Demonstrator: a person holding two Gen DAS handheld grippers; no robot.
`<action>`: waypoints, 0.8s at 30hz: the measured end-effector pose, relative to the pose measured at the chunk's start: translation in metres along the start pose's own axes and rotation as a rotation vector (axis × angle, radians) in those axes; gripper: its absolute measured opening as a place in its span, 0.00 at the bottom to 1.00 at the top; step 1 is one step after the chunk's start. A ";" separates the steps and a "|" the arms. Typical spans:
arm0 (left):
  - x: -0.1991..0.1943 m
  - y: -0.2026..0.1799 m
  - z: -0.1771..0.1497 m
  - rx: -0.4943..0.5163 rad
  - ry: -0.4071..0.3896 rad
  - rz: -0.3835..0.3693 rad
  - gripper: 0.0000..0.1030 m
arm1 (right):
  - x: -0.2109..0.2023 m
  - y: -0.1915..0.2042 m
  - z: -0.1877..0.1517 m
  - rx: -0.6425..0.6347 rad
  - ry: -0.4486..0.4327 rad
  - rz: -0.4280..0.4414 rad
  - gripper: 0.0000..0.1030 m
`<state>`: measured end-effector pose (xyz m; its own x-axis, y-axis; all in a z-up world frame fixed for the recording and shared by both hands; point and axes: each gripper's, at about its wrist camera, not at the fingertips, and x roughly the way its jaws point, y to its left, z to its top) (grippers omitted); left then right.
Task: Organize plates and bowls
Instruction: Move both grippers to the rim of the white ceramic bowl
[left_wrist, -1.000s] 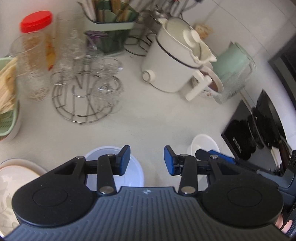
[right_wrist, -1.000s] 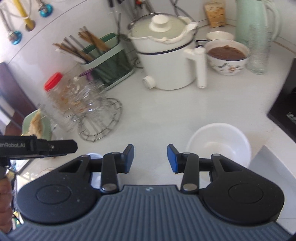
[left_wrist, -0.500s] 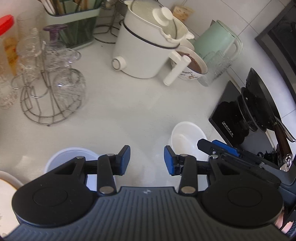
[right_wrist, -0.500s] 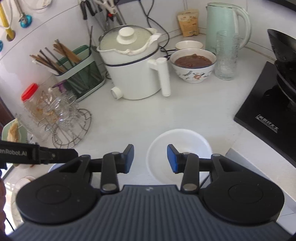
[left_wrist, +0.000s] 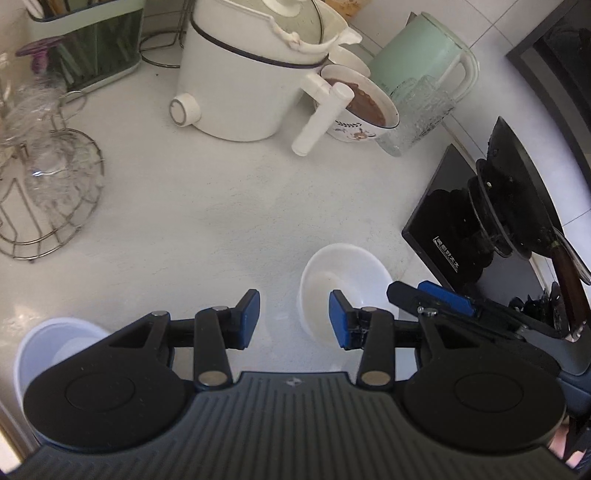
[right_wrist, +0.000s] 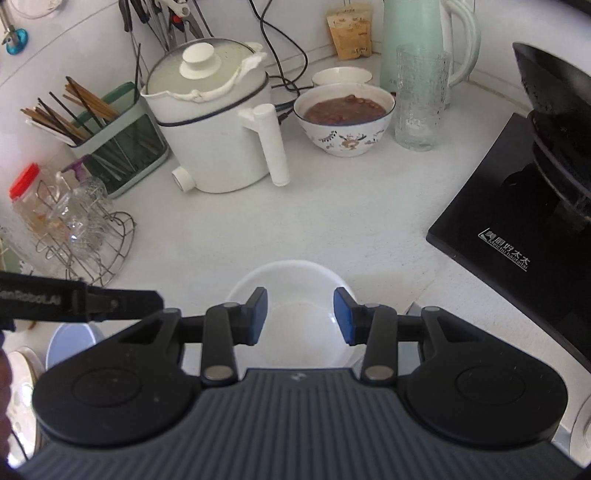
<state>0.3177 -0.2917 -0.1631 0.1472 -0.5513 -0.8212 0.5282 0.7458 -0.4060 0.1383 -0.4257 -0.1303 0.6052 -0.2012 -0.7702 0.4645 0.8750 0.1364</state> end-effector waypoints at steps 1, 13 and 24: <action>0.004 -0.003 0.001 0.006 0.004 -0.008 0.46 | 0.002 -0.004 0.001 0.007 0.006 0.004 0.41; 0.051 -0.025 0.012 0.041 0.070 -0.005 0.46 | 0.037 -0.046 0.013 0.111 0.098 -0.026 0.56; 0.088 -0.032 0.021 0.047 0.173 0.011 0.46 | 0.073 -0.064 0.016 0.243 0.233 0.041 0.55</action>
<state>0.3316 -0.3716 -0.2140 0.0098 -0.4677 -0.8838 0.5664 0.7310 -0.3806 0.1634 -0.5036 -0.1853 0.4753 -0.0377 -0.8790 0.6006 0.7440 0.2928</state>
